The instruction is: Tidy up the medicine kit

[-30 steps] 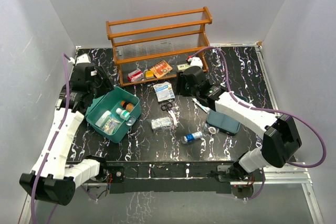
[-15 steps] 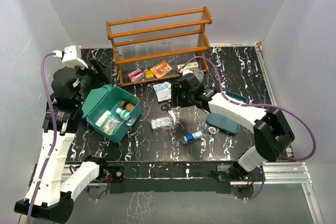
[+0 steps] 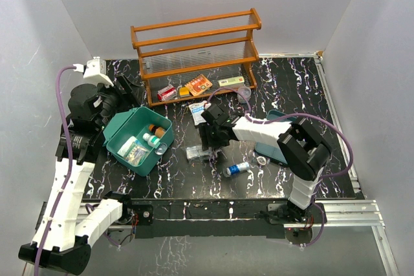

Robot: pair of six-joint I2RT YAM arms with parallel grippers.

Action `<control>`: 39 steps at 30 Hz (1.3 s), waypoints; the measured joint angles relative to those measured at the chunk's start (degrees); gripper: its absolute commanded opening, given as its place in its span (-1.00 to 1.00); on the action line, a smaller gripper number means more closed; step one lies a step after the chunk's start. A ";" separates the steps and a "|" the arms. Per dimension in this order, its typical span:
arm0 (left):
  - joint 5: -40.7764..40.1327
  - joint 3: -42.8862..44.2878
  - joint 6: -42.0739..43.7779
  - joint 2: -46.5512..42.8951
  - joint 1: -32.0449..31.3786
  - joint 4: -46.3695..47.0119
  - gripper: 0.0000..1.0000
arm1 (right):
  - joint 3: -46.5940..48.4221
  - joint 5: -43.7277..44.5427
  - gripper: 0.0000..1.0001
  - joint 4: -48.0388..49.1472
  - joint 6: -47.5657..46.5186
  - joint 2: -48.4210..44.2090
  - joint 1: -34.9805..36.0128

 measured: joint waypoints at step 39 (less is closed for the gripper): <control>8.96 -7.02 -1.11 0.66 0.00 3.06 0.43 | 6.32 -0.76 -1.00 -5.22 -7.30 -0.68 3.34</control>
